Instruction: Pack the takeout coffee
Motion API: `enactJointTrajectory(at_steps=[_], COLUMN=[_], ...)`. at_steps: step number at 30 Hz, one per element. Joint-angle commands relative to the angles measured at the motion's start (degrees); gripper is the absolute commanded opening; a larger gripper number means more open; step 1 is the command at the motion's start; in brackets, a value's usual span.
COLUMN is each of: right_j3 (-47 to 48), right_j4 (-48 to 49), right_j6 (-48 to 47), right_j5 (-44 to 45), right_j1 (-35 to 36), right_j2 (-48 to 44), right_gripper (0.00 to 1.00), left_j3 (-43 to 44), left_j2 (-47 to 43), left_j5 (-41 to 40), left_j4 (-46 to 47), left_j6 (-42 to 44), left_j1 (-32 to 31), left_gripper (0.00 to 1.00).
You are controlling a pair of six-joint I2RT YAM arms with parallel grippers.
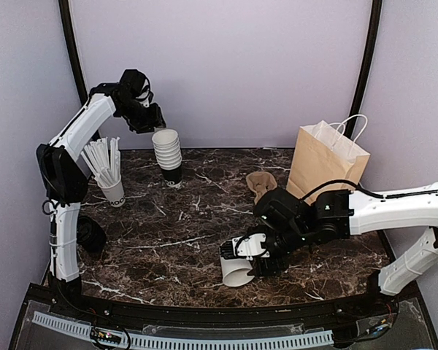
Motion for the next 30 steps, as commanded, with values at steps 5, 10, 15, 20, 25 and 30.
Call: enactJointTrajectory(at_steps=[5,10,15,20,25,30], right_j3=[-3.96,-4.63,-5.22,-5.29,-4.64,-6.17], right_j4=[7.48,11.32,12.23,12.3,8.57,5.87], right_j6=[1.27,2.37,3.21,3.86,4.38,4.96], right_j5=[12.41,24.3,25.78,25.71,22.37,12.3], right_j1=[5.41,6.83,7.1,7.23,7.22,7.63], right_j2=[-0.36,1.89,3.59,3.97,1.1,0.03], right_gripper=[0.66,0.6,0.59,0.57,0.55,0.54], left_j3=[-5.55,-22.18,-33.85,-36.51,-40.94,-50.68], left_j2=[-13.22,-24.51,-35.18,-38.54,-40.57,-44.0], left_j5=[-12.65,-18.13,-20.2,-21.48,-22.28,-19.26], left_j4=[-0.98,4.83,11.38,10.88,11.98,19.72], left_j6=[4.66,2.37,-0.49,-0.5,0.46,3.57], left_j1=[-7.25,-15.72,-19.11,-20.11,-20.76,-21.01], left_gripper=[0.49,0.48,0.49,0.48,0.48,0.48])
